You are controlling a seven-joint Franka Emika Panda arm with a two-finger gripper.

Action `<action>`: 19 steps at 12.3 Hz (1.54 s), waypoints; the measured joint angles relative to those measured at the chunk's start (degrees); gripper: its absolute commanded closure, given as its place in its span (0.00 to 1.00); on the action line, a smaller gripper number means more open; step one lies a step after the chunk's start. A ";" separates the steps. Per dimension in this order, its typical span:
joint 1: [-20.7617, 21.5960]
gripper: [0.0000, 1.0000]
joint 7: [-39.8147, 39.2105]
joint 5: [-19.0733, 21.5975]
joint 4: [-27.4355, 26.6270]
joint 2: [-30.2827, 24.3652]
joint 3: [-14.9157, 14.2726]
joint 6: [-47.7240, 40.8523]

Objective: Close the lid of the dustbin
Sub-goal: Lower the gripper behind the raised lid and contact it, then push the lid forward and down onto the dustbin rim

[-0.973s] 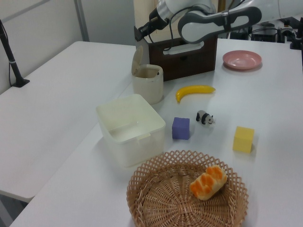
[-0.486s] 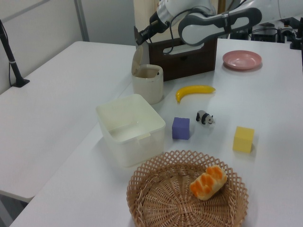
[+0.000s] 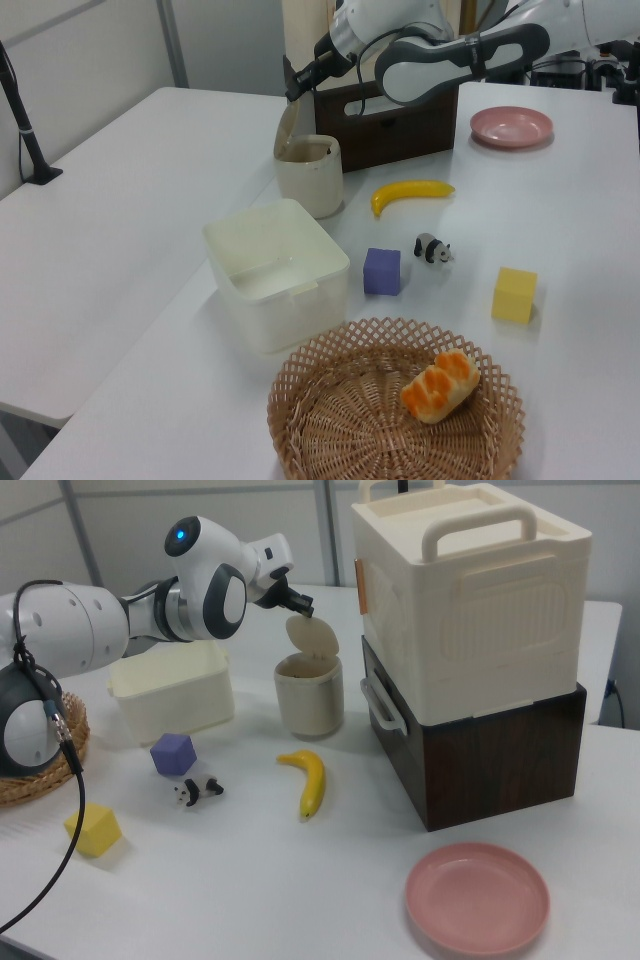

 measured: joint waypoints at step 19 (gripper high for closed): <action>-0.05 0.90 -0.09 -0.01 0.03 1.55 -0.28 0.15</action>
